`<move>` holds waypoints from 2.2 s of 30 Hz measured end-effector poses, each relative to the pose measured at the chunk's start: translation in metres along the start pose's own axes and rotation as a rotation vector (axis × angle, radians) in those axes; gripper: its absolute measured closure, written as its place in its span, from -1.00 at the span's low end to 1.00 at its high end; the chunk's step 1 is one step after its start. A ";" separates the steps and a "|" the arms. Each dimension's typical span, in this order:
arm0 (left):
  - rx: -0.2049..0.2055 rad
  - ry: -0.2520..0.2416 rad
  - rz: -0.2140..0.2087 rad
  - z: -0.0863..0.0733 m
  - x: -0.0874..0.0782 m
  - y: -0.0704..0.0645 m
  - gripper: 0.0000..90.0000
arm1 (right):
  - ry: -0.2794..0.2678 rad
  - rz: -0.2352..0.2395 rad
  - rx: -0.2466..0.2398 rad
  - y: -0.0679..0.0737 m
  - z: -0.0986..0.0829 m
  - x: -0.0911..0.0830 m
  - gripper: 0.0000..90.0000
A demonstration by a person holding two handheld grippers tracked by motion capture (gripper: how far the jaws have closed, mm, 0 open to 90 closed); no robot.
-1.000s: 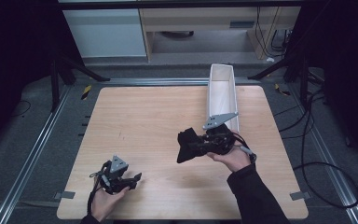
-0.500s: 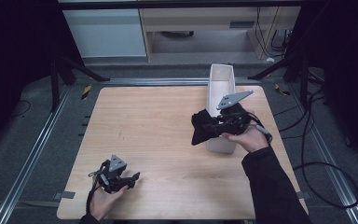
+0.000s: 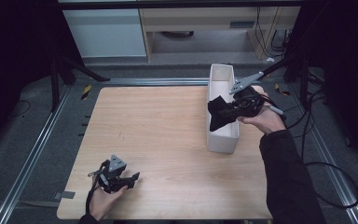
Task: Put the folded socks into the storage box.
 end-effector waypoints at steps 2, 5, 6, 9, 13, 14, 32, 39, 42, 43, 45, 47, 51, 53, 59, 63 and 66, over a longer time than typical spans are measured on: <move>-0.001 0.001 -0.001 0.000 0.000 0.000 -0.25 | 0.008 -0.004 0.001 -0.006 -0.006 0.002 0.58; 0.002 0.004 -0.004 -0.001 0.001 -0.001 -0.25 | 0.037 -0.006 -0.014 -0.013 -0.016 0.009 0.58; 0.002 0.006 -0.003 -0.001 0.002 -0.001 -0.25 | 0.047 -0.006 -0.024 -0.015 -0.019 0.012 0.58; 0.005 0.007 -0.003 -0.001 0.002 -0.001 -0.25 | 0.074 -0.009 -0.060 -0.018 -0.025 0.020 0.58; 0.005 0.012 -0.003 -0.002 0.002 -0.001 -0.25 | 0.112 0.011 -0.102 -0.019 -0.035 0.031 0.58; 0.004 0.010 -0.004 -0.002 0.002 -0.001 -0.25 | 0.125 0.021 -0.107 -0.018 -0.037 0.033 0.58; 0.009 0.023 -0.005 -0.003 0.003 -0.001 -0.25 | 0.360 0.195 -0.218 0.005 -0.071 0.077 0.58; 0.009 0.026 -0.004 -0.004 0.004 -0.001 -0.25 | 0.429 0.246 -0.230 0.010 -0.081 0.093 0.57; 0.010 0.028 -0.004 -0.004 0.004 -0.001 -0.25 | 0.452 0.265 -0.226 0.011 -0.086 0.100 0.56; 0.008 0.025 -0.005 -0.004 0.004 -0.002 -0.25 | 0.456 0.269 -0.216 0.012 -0.086 0.102 0.56; 0.011 0.028 -0.004 -0.004 0.004 -0.001 -0.25 | 0.458 0.281 -0.206 0.012 -0.088 0.104 0.56; 0.013 0.031 -0.003 -0.004 0.004 -0.001 -0.25 | 0.470 0.293 -0.195 0.012 -0.090 0.107 0.55; 0.012 0.028 -0.007 -0.004 0.004 -0.001 -0.25 | 0.480 0.317 -0.179 0.016 -0.092 0.112 0.49; 0.012 0.032 -0.007 -0.004 0.004 -0.002 -0.25 | 0.487 0.302 -0.182 0.014 -0.092 0.111 0.40; 0.016 0.033 -0.007 -0.004 0.004 -0.002 -0.25 | 0.435 0.223 -0.152 0.008 -0.081 0.101 0.15; 0.016 0.034 -0.008 -0.005 0.004 -0.003 -0.25 | 0.356 0.166 -0.152 0.004 -0.066 0.085 0.04; 0.020 0.035 -0.006 -0.004 0.004 -0.003 -0.25 | 0.287 0.100 -0.157 0.004 -0.052 0.069 0.00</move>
Point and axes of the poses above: each handheld gripper's, and its own axes: x roughly forward along the jaws, z roughly out of its top, y roughly to its left, the point moved 9 cm from there along x, roughly forward along the jaws, and after that the axes turned 14 degrees about -x, right-handed, at the moved point
